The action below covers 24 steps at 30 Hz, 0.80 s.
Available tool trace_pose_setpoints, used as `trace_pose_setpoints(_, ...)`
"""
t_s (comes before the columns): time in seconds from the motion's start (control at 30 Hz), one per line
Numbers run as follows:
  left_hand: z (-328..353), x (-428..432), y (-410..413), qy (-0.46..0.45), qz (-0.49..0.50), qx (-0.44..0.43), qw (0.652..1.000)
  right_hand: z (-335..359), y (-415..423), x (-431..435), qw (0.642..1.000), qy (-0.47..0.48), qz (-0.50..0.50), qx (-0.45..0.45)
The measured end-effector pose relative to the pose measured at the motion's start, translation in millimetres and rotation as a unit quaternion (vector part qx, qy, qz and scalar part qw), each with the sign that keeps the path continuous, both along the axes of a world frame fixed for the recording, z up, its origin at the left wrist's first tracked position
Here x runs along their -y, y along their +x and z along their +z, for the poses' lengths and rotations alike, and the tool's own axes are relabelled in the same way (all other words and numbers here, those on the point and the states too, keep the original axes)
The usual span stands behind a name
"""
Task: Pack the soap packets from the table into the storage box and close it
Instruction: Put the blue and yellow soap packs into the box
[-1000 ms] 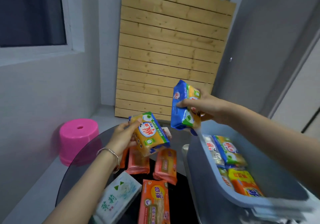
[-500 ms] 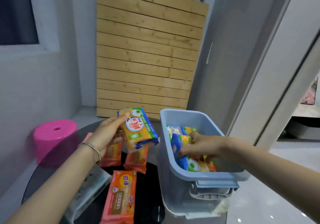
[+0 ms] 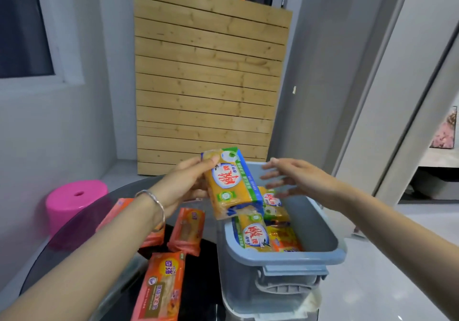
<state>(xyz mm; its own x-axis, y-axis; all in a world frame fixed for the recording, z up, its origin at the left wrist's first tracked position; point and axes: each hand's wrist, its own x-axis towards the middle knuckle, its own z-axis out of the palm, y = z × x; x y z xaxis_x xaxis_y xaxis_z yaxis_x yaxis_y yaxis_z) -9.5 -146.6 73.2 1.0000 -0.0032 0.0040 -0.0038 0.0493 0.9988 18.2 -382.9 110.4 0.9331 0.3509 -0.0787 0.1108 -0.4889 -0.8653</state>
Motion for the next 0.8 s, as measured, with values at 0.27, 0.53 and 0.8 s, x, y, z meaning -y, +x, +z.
trace_pose_setpoints(0.27,15,73,41,0.098,-0.165,-0.084,0.978,-8,34,20,0.969,0.078,-0.135,0.191)
trace_pose_setpoints(0.53,-8,102,61,0.238,-0.3,-0.156,0.911,-56,50,24,0.981,0.064,-0.136,0.127)
trace_pose_setpoints(0.8,-8,104,56,0.536,-0.32,-0.049,0.78,-63,55,22,0.977,-0.018,-0.116,0.176)
